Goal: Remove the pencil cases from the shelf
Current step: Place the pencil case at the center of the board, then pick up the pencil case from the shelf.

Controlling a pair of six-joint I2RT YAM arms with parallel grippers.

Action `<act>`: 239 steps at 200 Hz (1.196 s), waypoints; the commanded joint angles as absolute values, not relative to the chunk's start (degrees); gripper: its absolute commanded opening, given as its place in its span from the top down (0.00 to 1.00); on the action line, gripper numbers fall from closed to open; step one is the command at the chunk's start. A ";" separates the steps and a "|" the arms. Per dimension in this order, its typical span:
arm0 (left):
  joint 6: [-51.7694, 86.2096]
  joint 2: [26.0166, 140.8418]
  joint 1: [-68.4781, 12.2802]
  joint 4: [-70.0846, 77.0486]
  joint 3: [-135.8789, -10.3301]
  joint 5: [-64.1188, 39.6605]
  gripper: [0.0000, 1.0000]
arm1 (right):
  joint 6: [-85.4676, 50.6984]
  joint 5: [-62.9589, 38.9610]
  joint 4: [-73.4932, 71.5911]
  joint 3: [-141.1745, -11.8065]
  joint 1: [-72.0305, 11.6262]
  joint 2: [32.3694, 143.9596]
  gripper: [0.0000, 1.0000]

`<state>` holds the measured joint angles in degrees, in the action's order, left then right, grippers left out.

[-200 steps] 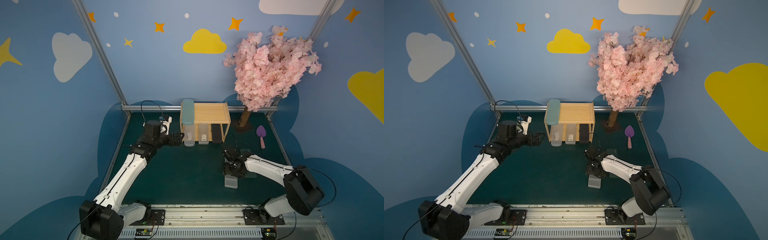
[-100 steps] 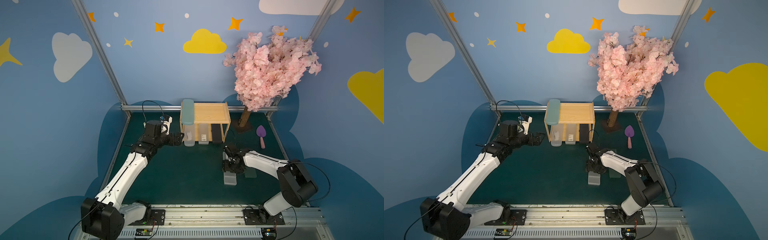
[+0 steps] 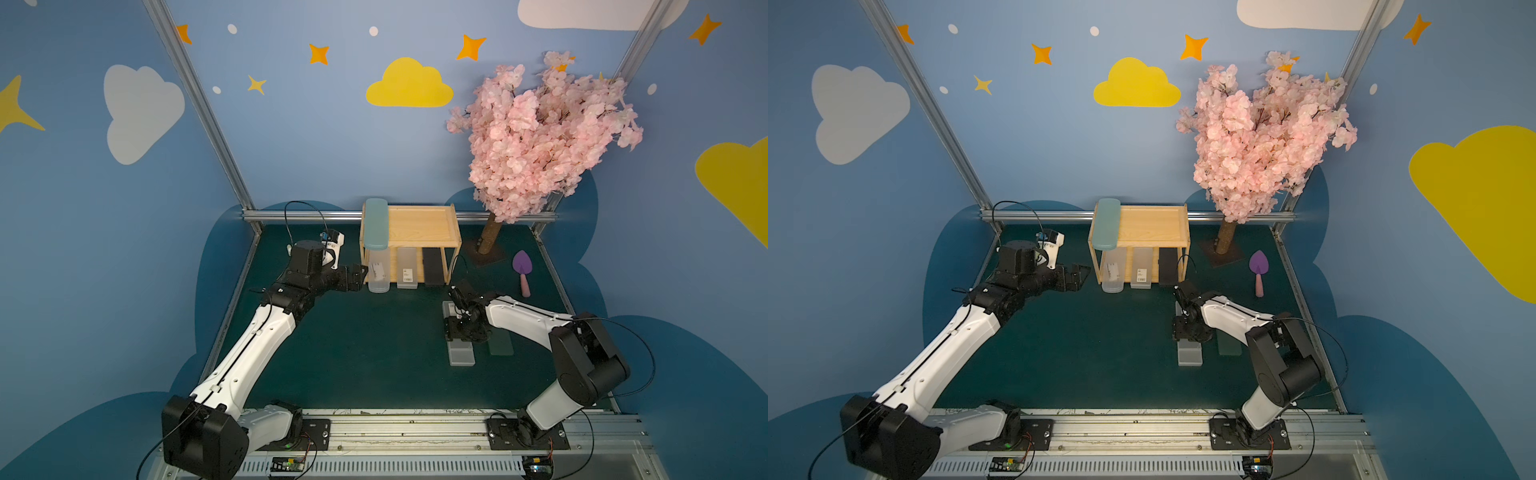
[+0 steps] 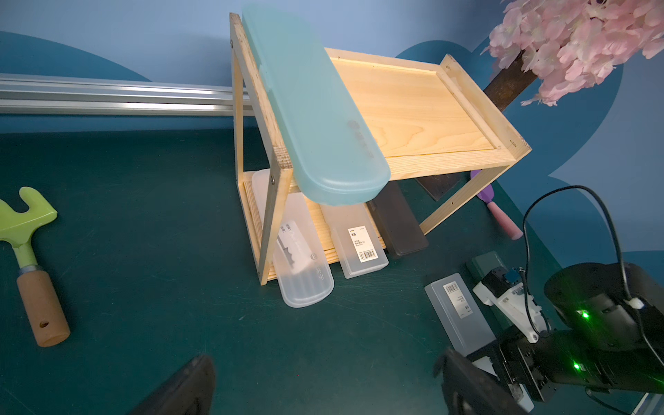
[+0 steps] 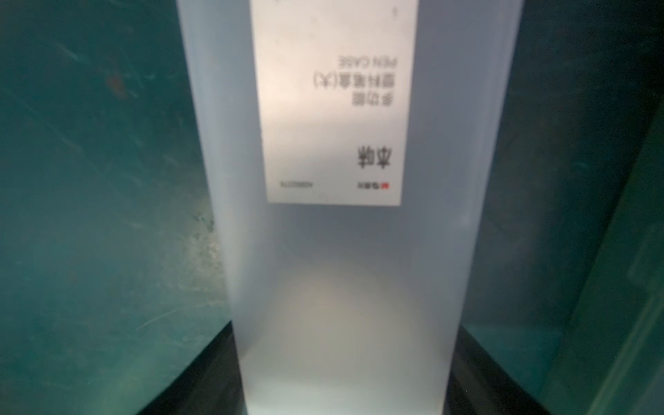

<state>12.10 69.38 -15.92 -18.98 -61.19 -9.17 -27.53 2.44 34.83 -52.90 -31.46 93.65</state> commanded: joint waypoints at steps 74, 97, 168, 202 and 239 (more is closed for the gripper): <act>10.87 69.63 -16.08 -19.05 -62.23 -8.88 0.00 | -25.87 3.87 36.30 -53.41 -30.87 96.04 0.04; 10.68 69.52 -16.09 -19.51 -63.10 -8.88 0.00 | -26.00 4.10 37.53 -54.14 -31.10 94.14 0.02; 8.21 76.56 -17.03 -29.51 -79.99 -7.71 0.00 | -25.71 11.93 51.22 -64.07 -33.31 77.92 0.02; 8.09 89.82 -17.46 -42.42 -102.32 -6.76 0.00 | -24.36 19.54 49.20 -66.28 -31.90 64.86 0.02; 7.03 109.12 -20.34 -57.62 -130.15 -0.46 0.00 | -21.01 17.81 45.09 -66.89 -29.29 56.40 0.02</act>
<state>8.43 98.87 -18.28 -43.07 -117.49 -4.99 -23.29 16.49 45.80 -66.11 -30.74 57.95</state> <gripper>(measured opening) 0.998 0.982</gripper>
